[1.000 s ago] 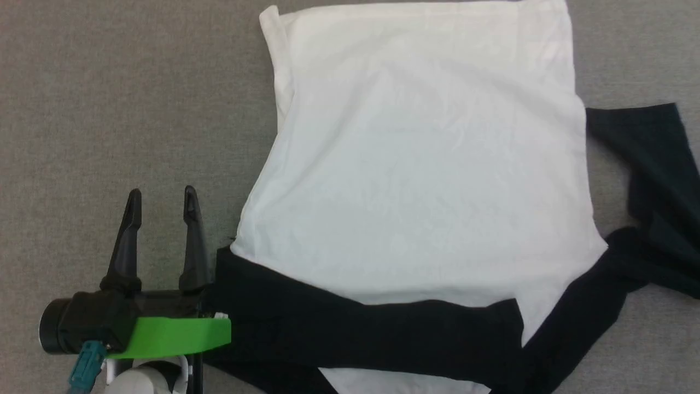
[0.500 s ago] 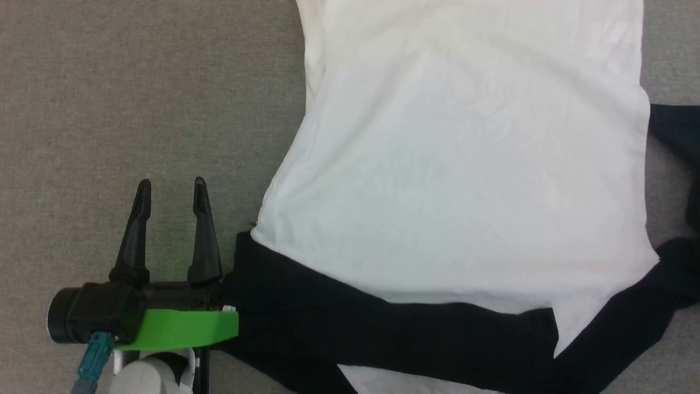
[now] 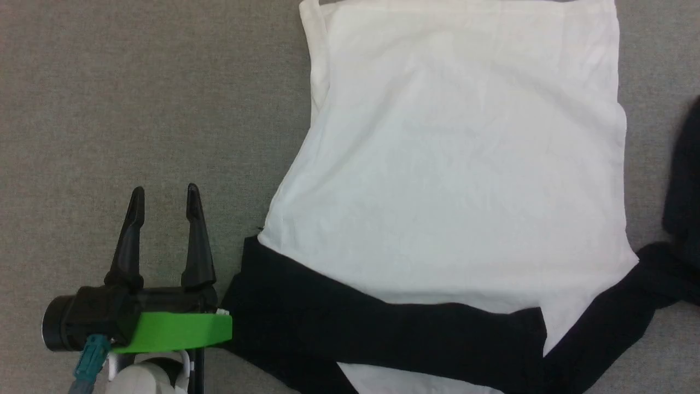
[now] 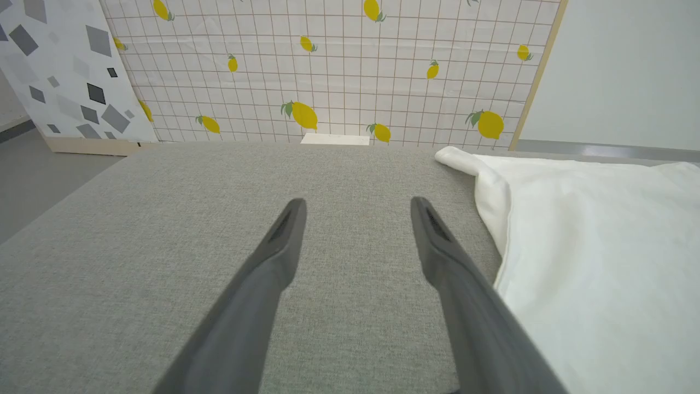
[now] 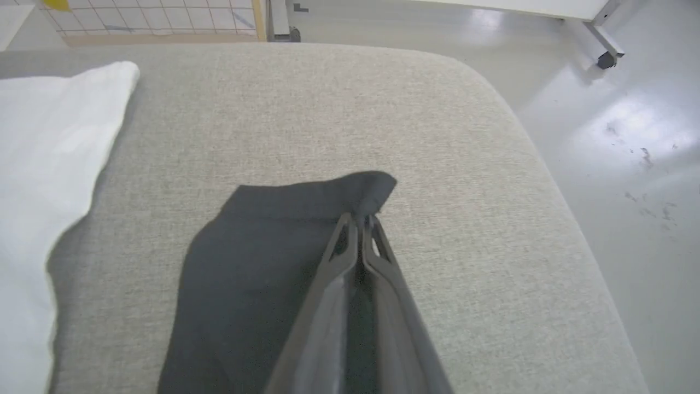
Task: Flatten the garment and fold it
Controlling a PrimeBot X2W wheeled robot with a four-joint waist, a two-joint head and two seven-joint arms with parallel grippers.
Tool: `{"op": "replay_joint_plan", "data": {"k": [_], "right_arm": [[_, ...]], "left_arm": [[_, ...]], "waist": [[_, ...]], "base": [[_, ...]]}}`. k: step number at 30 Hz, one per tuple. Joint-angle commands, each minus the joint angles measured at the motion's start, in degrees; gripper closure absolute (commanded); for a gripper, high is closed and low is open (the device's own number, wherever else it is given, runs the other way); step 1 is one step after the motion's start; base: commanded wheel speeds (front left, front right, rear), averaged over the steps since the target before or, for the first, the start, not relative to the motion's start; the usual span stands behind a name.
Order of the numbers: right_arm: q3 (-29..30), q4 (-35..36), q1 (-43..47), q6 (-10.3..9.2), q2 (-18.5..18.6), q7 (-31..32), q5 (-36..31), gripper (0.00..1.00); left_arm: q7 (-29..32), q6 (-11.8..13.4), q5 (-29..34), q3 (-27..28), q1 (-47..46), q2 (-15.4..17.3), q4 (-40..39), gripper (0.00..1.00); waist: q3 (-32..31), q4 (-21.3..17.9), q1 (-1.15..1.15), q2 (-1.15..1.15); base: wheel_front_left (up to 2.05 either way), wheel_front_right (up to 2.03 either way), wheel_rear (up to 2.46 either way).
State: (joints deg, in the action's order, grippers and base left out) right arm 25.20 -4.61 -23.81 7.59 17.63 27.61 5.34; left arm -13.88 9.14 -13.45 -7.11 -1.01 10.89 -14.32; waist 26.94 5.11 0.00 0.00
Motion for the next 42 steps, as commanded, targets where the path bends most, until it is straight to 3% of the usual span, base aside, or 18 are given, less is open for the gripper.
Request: {"op": "replay_joint_plan", "data": {"k": [1,13,20,30,42], "right_arm": [[1.2,0.6,-0.8,-0.1,0.7,-1.1,-0.7,1.0],[15.3,2.9,4.7,-0.1,7.2,-4.2,-2.7,1.0],[15.9,3.6,6.9,-0.1,5.3,-5.3,-1.4,1.0],[4.3,11.2,7.2,-0.1,3.3,-4.7,3.1,1.0],[-20.0,26.2,6.1,-0.1,-0.8,2.2,10.2,1.0]], "left_arm": [[-0.2,0.3,-0.5,0.3,0.8,0.4,0.0,0.0],[0.8,1.7,-1.9,2.3,7.1,1.4,-1.9,0.0],[1.2,2.1,-2.5,2.5,9.1,1.5,-2.5,0.0],[1.7,2.6,-2.9,2.5,10.8,1.7,-3.2,0.0],[2.4,3.2,-3.2,2.3,12.7,1.9,-3.8,0.0]], "waist": [[-3.6,-1.0,0.0,0.0],[-12.5,-2.3,0.0,0.0],[-15.2,-2.4,0.0,0.0],[-18.7,-1.2,0.0,0.0],[-22.1,1.3,0.0,0.0]], "base": [[0.0,0.0,0.0],[0.0,0.0,0.0],[0.0,0.0,0.0],[0.0,0.0,0.0],[0.0,0.0,0.0]]}}
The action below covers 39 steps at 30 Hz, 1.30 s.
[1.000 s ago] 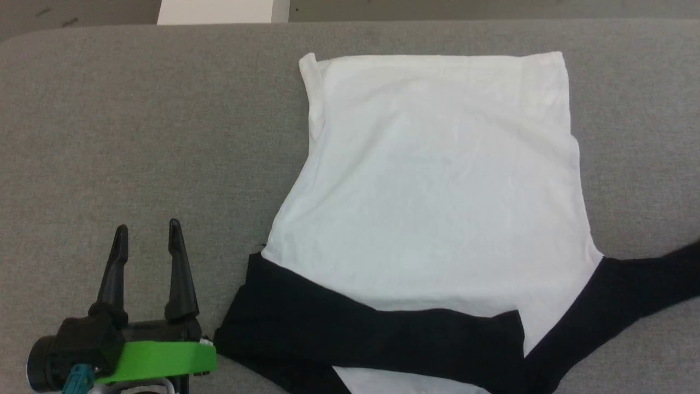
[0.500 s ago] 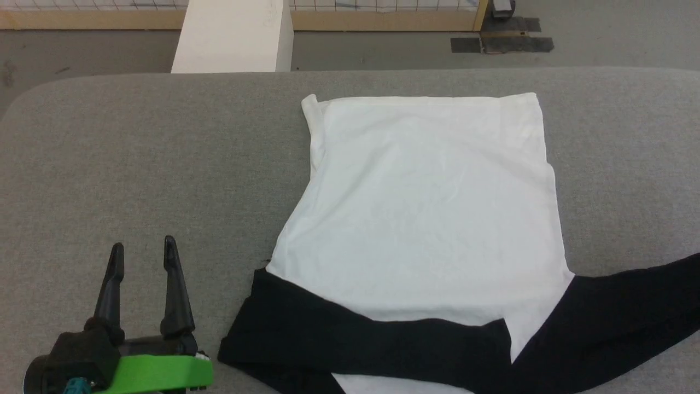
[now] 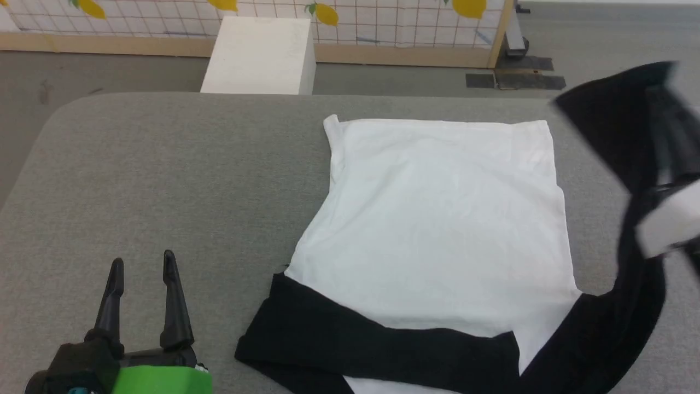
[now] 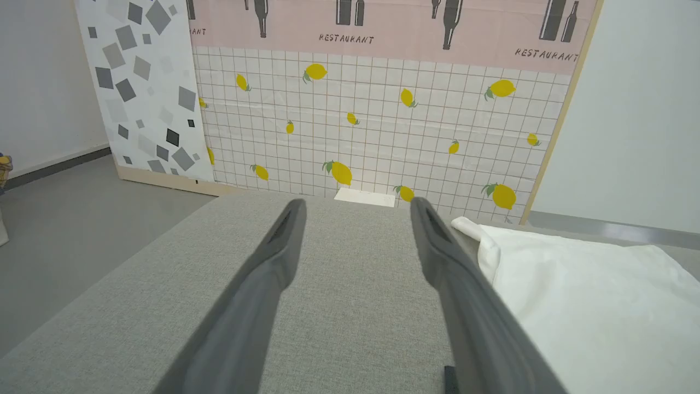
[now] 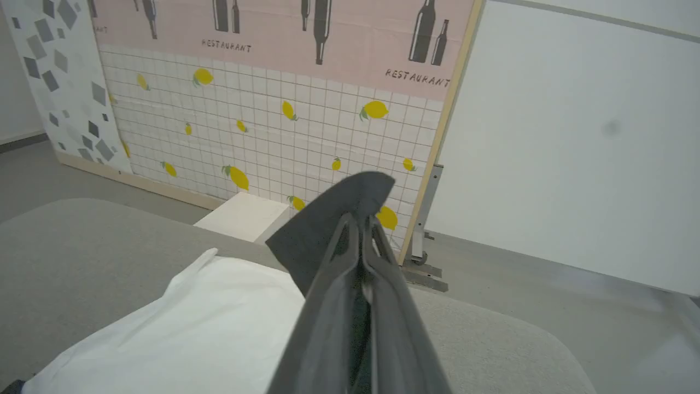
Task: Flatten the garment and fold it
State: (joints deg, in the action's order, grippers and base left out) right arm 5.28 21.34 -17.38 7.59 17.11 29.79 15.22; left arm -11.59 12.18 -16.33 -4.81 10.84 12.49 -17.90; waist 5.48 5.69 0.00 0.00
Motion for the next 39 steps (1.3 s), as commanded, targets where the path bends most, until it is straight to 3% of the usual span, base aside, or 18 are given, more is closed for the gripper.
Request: {"op": "replay_joint_plan", "data": {"k": [1,6,11,18,20,21,23,24,25,31,35,39], "right_arm": [[-2.7,0.6,-0.3,-0.1,-1.1,0.4,0.7,1.0],[-14.5,-0.5,-0.4,-0.1,-5.3,0.6,1.8,1.0],[-27.1,-7.2,-2.9,-0.1,-8.3,-2.1,2.8,1.0],[-38.0,-22.2,-7.1,-0.1,-11.6,-8.9,2.4,1.0],[-39.9,-27.6,-7.1,-0.1,-12.6,-10.6,2.4,1.0],[-42.1,-34.8,-7.1,-0.1,-13.2,-11.8,1.3,1.0],[-44.0,-39.4,-7.2,-0.1,-13.4,-12.1,-0.1,0.98],[-44.8,-41.5,-7.0,-0.1,-13.5,-12.3,-0.3,0.55],[-45.4,-43.0,-6.9,-0.1,-13.5,-12.4,-0.4,0.04],[-43.8,-45.3,-7.8,-0.1,-14.0,-16.3,1.9,0.0],[-38.8,-41.4,-9.1,-0.1,-14.0,-18.3,2.6,0.0],[-31.0,-34.5,-8.8,-0.1,-11.6,-18.8,0.8,0.0]], "left_arm": [[0.1,0.1,-0.5,0.0,1.0,0.4,-0.3,0.0],[0.3,0.3,-0.5,-0.4,1.2,0.3,-0.6,0.0],[0.1,0.1,-0.6,-1.3,0.4,-0.1,-0.2,0.0],[-0.1,-0.7,-0.8,-2.8,-1.4,-0.7,1.5,0.0],[-0.2,-0.8,-0.8,-3.2,-1.6,-0.9,2.0,0.0],[-0.3,-0.9,-0.9,-3.6,-1.7,-0.9,2.5,0.0],[-0.3,-0.9,-0.9,-3.7,-1.7,-0.9,2.7,0.0],[-0.3,-0.9,-1.0,-3.7,-1.7,-0.9,2.8,0.0],[-0.4,-0.8,-1.0,-3.7,-1.7,-1.0,2.8,0.0],[-0.7,-0.3,-1.0,-3.5,-1.5,-1.1,2.7,0.0],[-0.7,-0.2,-0.8,-3.5,-1.8,-0.7,2.0,0.0],[-0.4,-0.1,-0.5,-3.4,-2.0,-0.2,1.1,0.0]], "waist": [[-0.9,1.0,0.0,0.0],[-0.6,2.3,0.0,0.0],[0.7,3.9,0.0,0.0],[1.7,7.3,0.0,0.0],[1.6,8.4,0.0,0.0],[1.6,9.7,0.0,0.0],[1.6,10.5,0.0,0.0],[1.6,10.7,0.0,0.0],[1.7,10.8,0.0,0.0],[2.2,9.8,0.0,0.0],[2.1,7.8,0.0,0.0],[1.9,5.1,0.0,0.0]], "base": [[0.0,0.0,0.0],[0.0,0.0,0.0],[0.0,0.0,0.0],[0.0,0.0,0.0],[0.0,0.0,0.0],[0.0,0.0,0.0],[0.0,0.0,0.0],[0.0,0.0,0.0],[0.0,0.0,0.0],[0.0,0.0,0.0],[0.0,0.0,0.0],[0.0,0.0,0.0]]}}
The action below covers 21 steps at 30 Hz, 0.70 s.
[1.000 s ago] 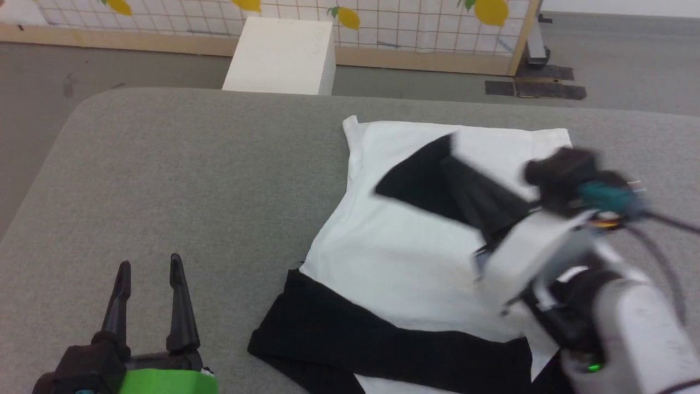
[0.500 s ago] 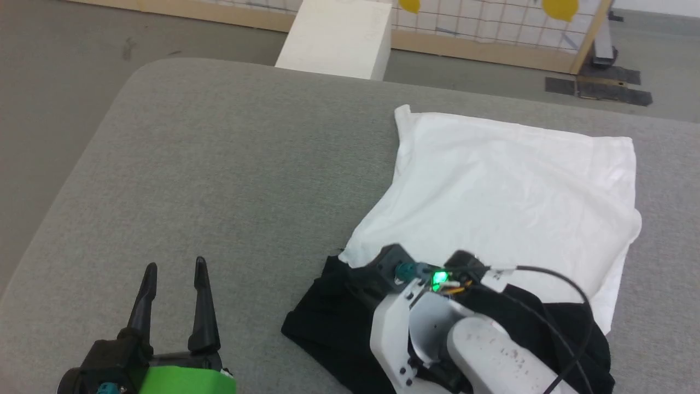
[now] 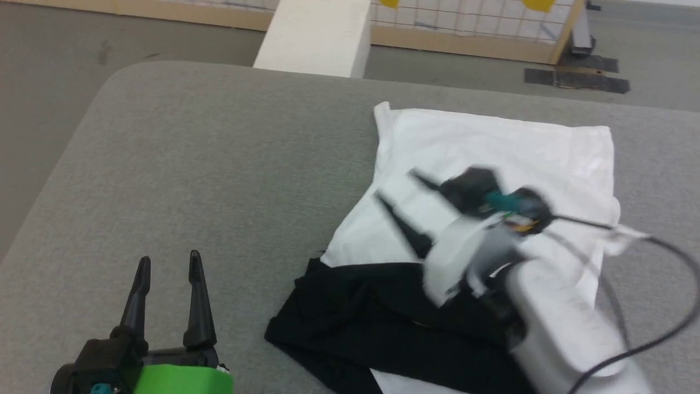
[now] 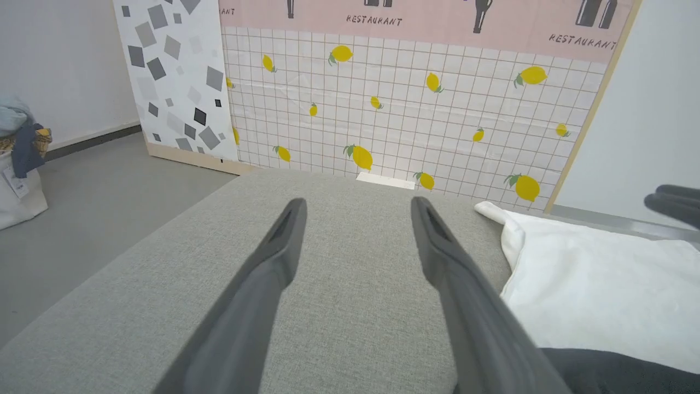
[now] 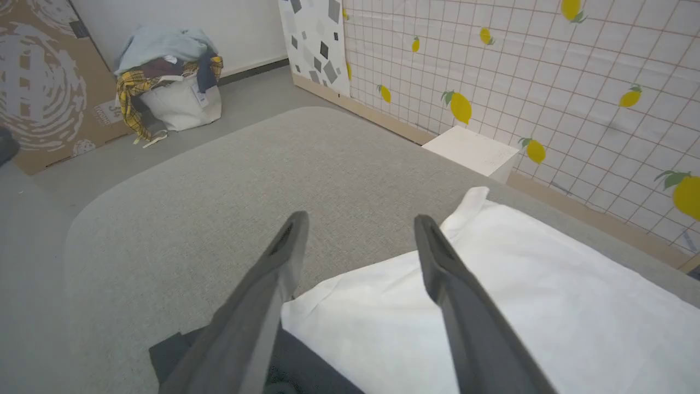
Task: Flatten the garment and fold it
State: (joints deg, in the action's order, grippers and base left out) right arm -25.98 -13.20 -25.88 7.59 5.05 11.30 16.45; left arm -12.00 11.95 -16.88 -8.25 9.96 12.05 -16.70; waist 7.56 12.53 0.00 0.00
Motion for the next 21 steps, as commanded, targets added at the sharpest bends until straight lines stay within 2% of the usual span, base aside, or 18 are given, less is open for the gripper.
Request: {"op": "replay_joint_plan", "data": {"k": [1,5,8,10,13,18,21], "right_arm": [[2.9,2.4,0.4,-0.1,1.3,-0.4,-1.3,0.0],[14.0,11.9,4.6,-0.1,3.0,-0.2,-5.5,0.0],[21.7,19.0,9.2,-0.1,2.8,0.2,-9.0,0.0],[29.2,25.9,14.8,-0.1,1.5,0.0,-12.7,0.0],[35.2,30.8,20.5,-0.1,-0.4,-1.6,-15.0,0.0],[41.6,32.6,28.8,-0.1,-2.1,-5.2,-14.6,0.0],[43.4,30.3,32.1,-0.1,-2.1,-7.1,-10.5,0.0]], "left_arm": [[0.1,0.2,0.1,0.0,-1.2,0.3,-0.4,0.0],[0.1,0.2,0.4,-0.3,-1.4,0.5,-1.2,0.0],[0.0,0.0,0.5,-0.7,-1.7,0.6,-1.6,0.0],[-0.2,-0.1,0.6,-1.0,-1.8,0.6,-1.8,0.0],[-0.8,-0.2,0.6,-1.1,-1.3,0.5,-1.6,0.0],[-2.0,-1.0,1.2,-1.3,0.6,0.9,-1.5,0.0],[-2.4,-0.7,1.0,-0.7,2.4,0.7,-0.7,0.0]], "waist": [[-0.2,-2.5,0.0,0.0],[-0.2,-4.7,0.0,0.0],[-0.2,-6.0,0.0,0.0],[-0.1,-7.1,0.0,0.0],[-0.2,-8.1,0.0,0.0],[-0.4,-8.9,0.0,0.0],[-0.4,-9.5,0.0,0.0]], "base": [[0.0,0.0,0.0],[0.0,0.0,0.0],[0.0,0.0,0.0],[0.0,0.0,0.0],[0.0,0.0,0.0],[0.0,0.0,0.0],[0.0,0.0,0.0]]}}
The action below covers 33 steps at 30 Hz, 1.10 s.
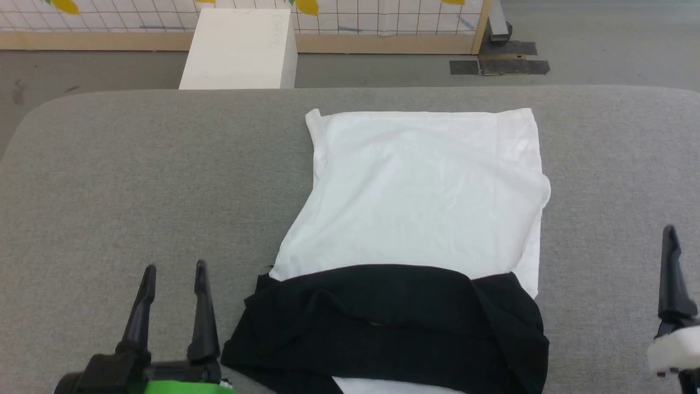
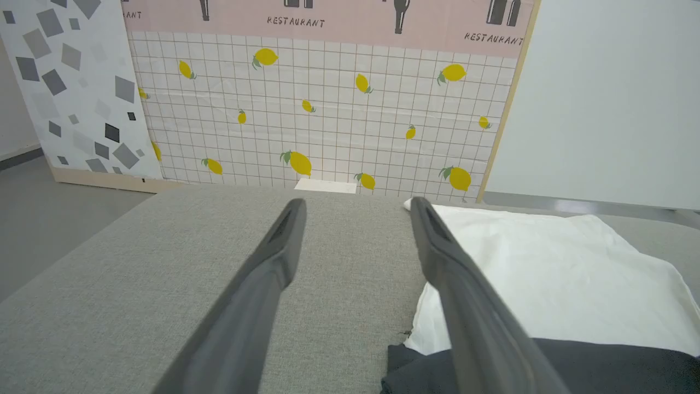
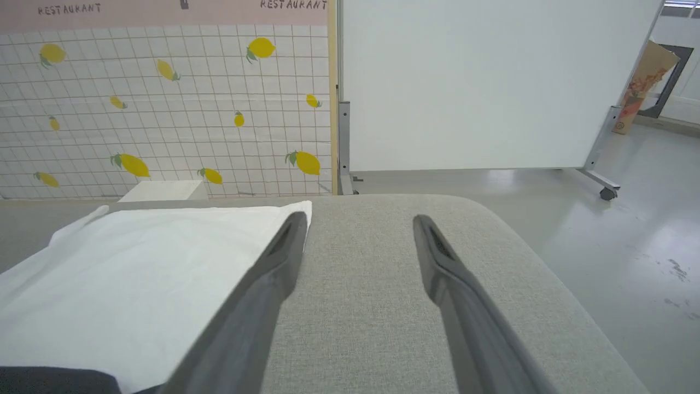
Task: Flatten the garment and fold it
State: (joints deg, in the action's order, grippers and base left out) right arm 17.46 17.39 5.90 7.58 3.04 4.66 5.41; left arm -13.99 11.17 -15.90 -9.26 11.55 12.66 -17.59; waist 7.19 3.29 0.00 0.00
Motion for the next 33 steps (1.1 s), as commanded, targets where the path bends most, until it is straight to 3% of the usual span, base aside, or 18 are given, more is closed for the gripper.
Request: {"op": "replay_joint_plan", "data": {"k": [1,5,9,13,18,22,27,33], "right_arm": [[0.1,-0.9,0.9,-0.09,-0.1,-1.0,1.4,0.0],[0.2,-1.7,1.0,-0.09,-0.1,-2.5,2.7,0.0],[0.0,-0.1,-1.3,-0.09,-0.1,-2.7,1.9,0.0],[-0.8,2.5,-3.9,-0.09,-0.2,-1.9,1.5,0.0],[-2.2,5.4,-6.2,-0.09,-0.2,-0.8,1.0,0.0],[-3.8,7.0,-8.4,-0.09,-0.2,-0.7,0.3,0.0],[-6.1,7.4,-10.8,-0.09,-0.2,-0.8,-0.3,0.0],[-6.9,6.6,-12.2,-0.09,-0.2,-1.5,-0.4,0.0]], "left_arm": [[-0.4,0.2,-0.1,0.5,1.1,0.0,0.5,0.0],[-0.1,-0.2,-1.3,0.9,-0.9,-0.3,0.3,0.0],[4.5,-2.7,0.3,0.4,-9.9,3.5,-0.7,0.0],[12.8,-7.2,0.9,-0.4,-24.4,8.1,0.0,0.0],[23.6,-12.6,-2.2,-1.8,-44.1,10.3,5.0,0.0],[30.0,-15.3,-2.6,-3.4,-57.4,11.8,11.1,0.0],[38.9,-16.4,-4.3,-5.6,-68.6,11.1,19.9,0.0],[45.4,-16.7,-4.8,-7.6,-75.3,10.1,27.0,0.0]], "waist": [[0.0,-0.4,0.0,0.0],[1.2,-1.1,0.0,0.0],[4.4,-1.2,0.0,0.0],[9.2,-1.0,0.0,0.0],[16.4,-0.8,0.0,0.0],[21.8,-1.6,0.0,0.0],[26.7,-3.1,0.0,0.0],[30.8,-5.1,0.0,0.0]], "base": [[0.0,0.0,0.0],[0.0,0.0,0.0],[0.0,0.0,0.0],[0.0,0.0,0.0],[0.0,0.0,0.0],[0.0,0.0,0.0],[0.0,0.0,0.0],[0.0,0.0,0.0]]}}
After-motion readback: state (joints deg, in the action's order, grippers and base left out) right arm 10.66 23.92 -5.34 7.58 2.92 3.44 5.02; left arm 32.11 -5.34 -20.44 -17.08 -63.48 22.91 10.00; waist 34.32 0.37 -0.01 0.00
